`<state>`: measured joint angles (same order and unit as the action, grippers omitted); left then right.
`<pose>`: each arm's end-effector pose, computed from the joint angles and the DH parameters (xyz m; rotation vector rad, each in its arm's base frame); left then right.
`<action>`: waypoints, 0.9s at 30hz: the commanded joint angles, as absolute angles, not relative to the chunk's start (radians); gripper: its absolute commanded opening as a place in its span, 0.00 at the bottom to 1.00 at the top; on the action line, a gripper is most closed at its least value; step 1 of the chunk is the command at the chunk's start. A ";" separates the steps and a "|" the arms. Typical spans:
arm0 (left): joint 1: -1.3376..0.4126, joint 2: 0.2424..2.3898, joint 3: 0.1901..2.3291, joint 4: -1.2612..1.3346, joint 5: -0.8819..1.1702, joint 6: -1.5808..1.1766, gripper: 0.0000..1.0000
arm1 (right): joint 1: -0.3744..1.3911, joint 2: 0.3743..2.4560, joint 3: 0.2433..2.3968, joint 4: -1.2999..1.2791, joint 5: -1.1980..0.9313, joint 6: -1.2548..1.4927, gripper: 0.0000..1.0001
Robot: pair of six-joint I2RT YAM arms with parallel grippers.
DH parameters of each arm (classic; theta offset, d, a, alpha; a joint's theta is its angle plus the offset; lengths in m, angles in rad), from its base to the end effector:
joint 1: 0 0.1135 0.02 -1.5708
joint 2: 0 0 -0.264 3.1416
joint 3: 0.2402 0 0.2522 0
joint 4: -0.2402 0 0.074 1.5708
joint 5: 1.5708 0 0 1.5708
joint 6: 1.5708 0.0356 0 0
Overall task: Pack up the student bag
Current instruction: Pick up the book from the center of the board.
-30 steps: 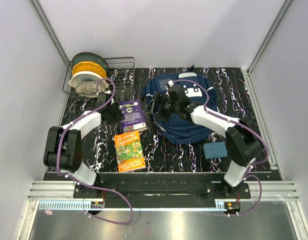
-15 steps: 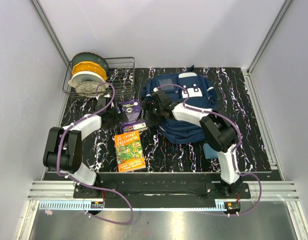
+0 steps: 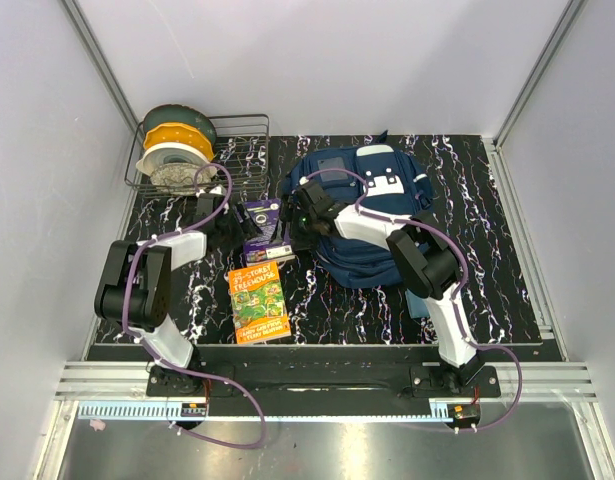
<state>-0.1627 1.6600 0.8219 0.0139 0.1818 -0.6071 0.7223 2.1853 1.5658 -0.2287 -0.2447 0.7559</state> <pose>0.3207 -0.0592 0.1545 -0.4556 2.4144 -0.5686 0.3531 0.3227 0.1544 -0.0777 2.6218 0.9051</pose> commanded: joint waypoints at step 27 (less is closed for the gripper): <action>-0.170 1.733 0.729 0.146 0.359 -0.679 0.00 | 0.735 2.192 1.483 0.025 -0.248 1.028 0.77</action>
<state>-0.1207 1.6882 0.7692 0.2035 0.1619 -0.6254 0.7013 2.1860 1.4822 -0.0643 -0.3813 0.9157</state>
